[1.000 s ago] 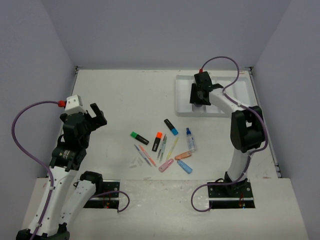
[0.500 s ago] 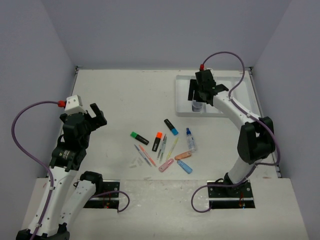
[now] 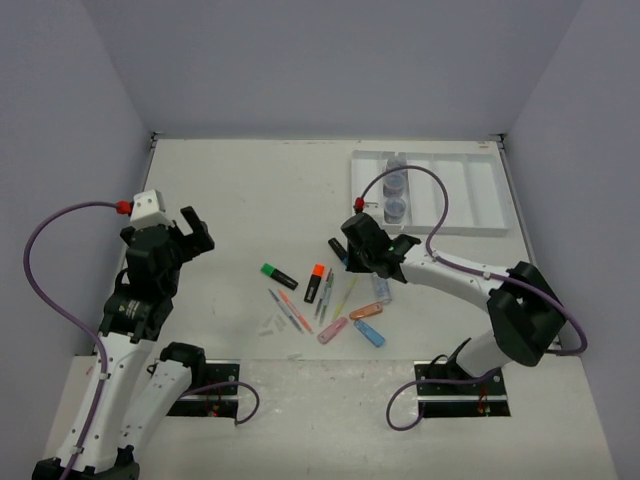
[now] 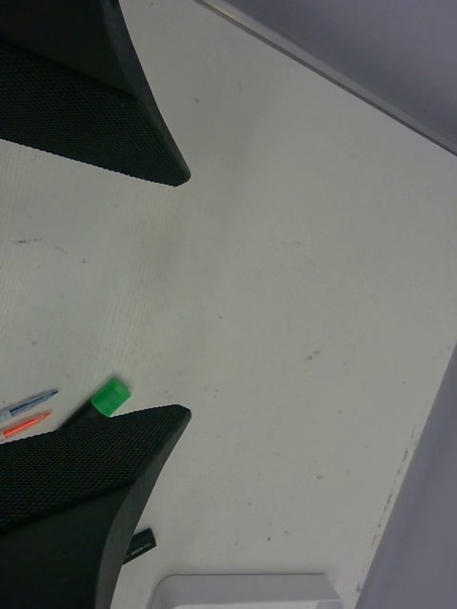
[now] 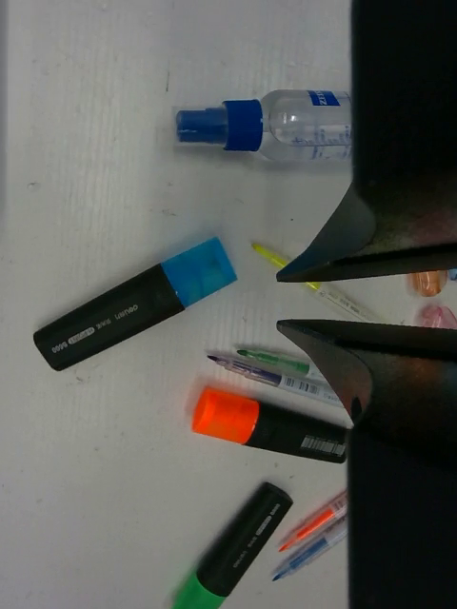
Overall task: Sort the stationery into containers
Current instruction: Pick up the pen from the center of the board.
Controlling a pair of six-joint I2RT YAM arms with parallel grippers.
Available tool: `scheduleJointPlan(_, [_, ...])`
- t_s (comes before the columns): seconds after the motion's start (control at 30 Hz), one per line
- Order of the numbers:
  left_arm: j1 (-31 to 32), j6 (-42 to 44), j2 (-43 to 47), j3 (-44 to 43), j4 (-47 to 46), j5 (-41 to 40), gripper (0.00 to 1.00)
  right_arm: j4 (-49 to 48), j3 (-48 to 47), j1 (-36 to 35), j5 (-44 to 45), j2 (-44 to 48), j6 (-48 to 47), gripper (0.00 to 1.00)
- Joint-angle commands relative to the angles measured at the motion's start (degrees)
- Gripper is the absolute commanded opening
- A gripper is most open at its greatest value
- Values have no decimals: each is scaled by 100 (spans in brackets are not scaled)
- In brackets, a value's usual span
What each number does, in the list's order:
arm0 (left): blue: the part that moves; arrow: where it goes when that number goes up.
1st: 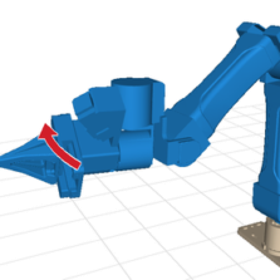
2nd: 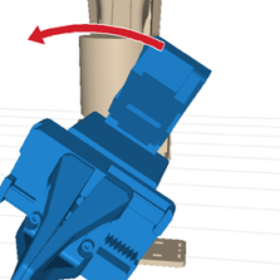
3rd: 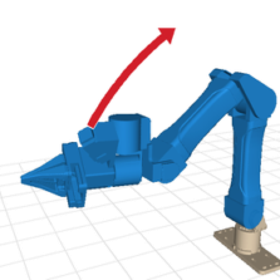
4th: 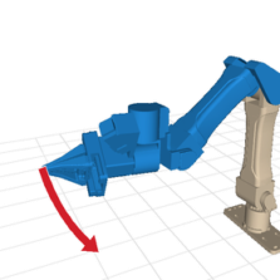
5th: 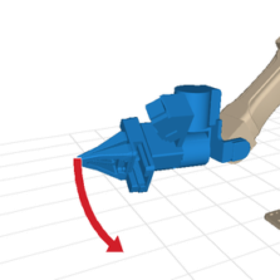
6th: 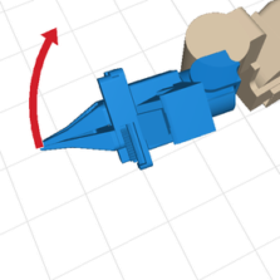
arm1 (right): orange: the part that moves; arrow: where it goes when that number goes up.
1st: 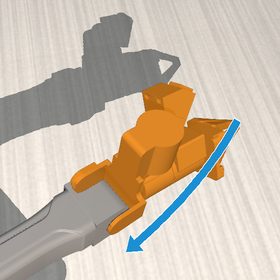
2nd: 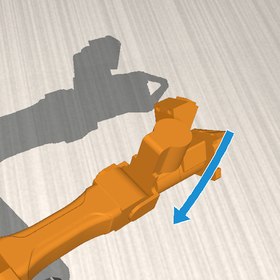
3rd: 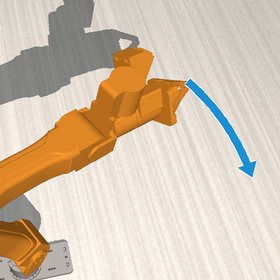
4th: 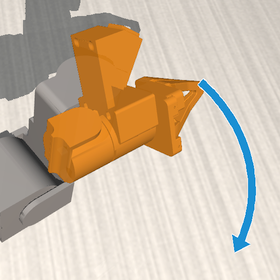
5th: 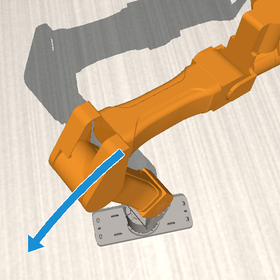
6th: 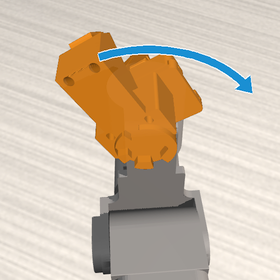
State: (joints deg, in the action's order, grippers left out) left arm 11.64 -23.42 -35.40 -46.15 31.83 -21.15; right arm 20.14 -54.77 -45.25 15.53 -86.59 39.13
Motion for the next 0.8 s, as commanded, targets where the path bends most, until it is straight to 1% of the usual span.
scheduleJointPlan(0.0, [-39,37,48,16,-219,171,100,31,-47,-280,595,-133,1223,21])
scheduleJointPlan(0.1, [-35,57,54,27,-266,299,100,663,-279,-600,968,-366,1511,19])
scheduleJointPlan(0.17, [-33,66,34,27,-274,385,100,919,-347,-757,1187,-467,1751,19])
scheduleJointPlan(0.2, [-39,66,16,27,-275,430,100,955,-340,-839,1204,-476,1862,19])
scheduleJointPlan(0.27, [-31,81,15,27,-289,502,100,927,-304,-948,1147,-533,1936,24])
scheduleJointPlan(0.33, [-21,92,37,27,-303,561,100,974,-310,-1043,1132,-573,2047,25])
scheduleJointPlan(0.47, [29,98,98,36,-309,548,100,1182,-385,-1173,1192,-728,2230,25])
scheduleJointPlan(0.77, [67,110,208,53,-327,594,100,1449,-499,-1214,1191,-1140,2476,25])
